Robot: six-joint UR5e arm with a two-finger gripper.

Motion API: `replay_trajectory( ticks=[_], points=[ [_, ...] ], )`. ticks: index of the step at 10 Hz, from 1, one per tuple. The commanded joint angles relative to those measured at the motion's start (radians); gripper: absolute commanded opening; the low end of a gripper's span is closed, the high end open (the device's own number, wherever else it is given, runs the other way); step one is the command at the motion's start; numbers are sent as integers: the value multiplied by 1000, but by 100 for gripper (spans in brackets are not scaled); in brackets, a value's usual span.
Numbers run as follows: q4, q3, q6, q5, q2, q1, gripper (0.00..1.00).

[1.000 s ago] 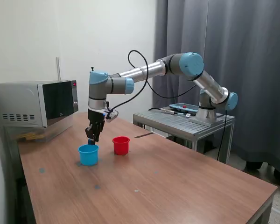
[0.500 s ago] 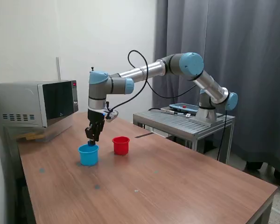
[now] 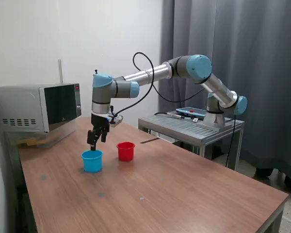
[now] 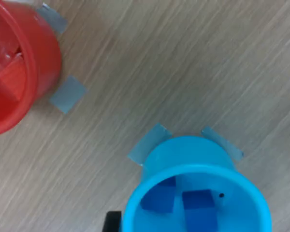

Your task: Place red objects in the red bin, and blue objects in the blue bin.

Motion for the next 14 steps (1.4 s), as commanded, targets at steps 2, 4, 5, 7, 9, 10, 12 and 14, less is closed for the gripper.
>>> replay_trajectory(
  ticks=[2, 4, 5, 7, 9, 10, 12, 14],
  points=[
    [-3, -6, -97, -2, -5, 9, 100],
    [11, 18, -313, -3, -126, 25, 100],
    [30, 58, -445, -2, -187, 46, 100],
    [119, 141, -627, 0, -326, 86, 100],
    [155, 219, -740, 21, -452, 113, 100],
    [197, 250, -780, 43, -508, 132, 100],
    [270, 253, -843, 54, -597, 170, 100],
    [378, 308, -894, 68, -670, 170, 100]
  ],
)
